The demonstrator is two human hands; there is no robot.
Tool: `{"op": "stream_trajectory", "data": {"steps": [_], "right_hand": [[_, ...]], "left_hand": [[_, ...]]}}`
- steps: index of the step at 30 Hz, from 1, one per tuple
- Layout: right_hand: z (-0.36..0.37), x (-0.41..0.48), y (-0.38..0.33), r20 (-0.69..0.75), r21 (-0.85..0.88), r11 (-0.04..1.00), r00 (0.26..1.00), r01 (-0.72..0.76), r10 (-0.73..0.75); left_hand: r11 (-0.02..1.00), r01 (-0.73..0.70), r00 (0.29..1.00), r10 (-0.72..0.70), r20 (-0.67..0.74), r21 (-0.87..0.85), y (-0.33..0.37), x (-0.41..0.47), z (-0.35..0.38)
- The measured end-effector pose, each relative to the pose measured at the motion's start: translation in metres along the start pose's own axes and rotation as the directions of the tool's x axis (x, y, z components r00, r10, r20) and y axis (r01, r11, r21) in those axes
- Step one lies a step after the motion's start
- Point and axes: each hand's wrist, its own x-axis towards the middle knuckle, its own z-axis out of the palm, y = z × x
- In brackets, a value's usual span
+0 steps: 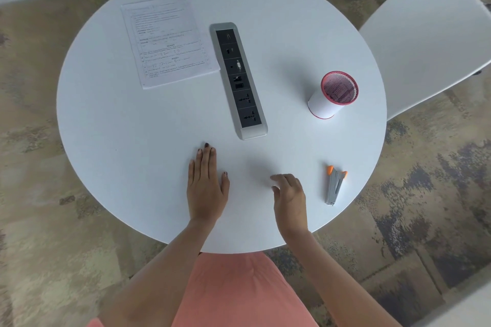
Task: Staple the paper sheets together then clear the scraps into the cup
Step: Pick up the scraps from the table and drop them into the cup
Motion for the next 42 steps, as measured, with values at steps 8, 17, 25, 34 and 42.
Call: {"op": "stream_trajectory", "data": {"steps": [8,17,25,34,42], "right_hand": [[0.001,-0.024,0.001,-0.025,0.001,0.998,0.998,-0.059,0.059],[0.005,-0.011,-0.003,0.068,-0.026,0.999,0.997,0.026,-0.024],[-0.006,-0.011,-0.005,0.142,-0.106,0.983,0.981,0.149,-0.134],[-0.004,-0.019,-0.005,0.129,-0.134,0.973,0.977,0.187,-0.17],[-0.008,0.001,-0.013,0.176,-0.197,0.97,0.979,0.14,-0.105]], "left_hand": [[1.0,-0.006,1.0,0.006,-0.014,-0.001,0.0,0.0,0.0],[1.0,-0.008,1.0,0.008,-0.001,0.013,0.0,0.0,-0.001],[1.0,-0.006,1.0,0.006,0.004,0.009,0.001,0.0,-0.002],[1.0,-0.008,1.0,0.008,-0.002,0.003,0.001,0.0,-0.001],[1.0,0.0,1.0,0.0,0.01,0.015,0.001,-0.001,-0.002]]}}
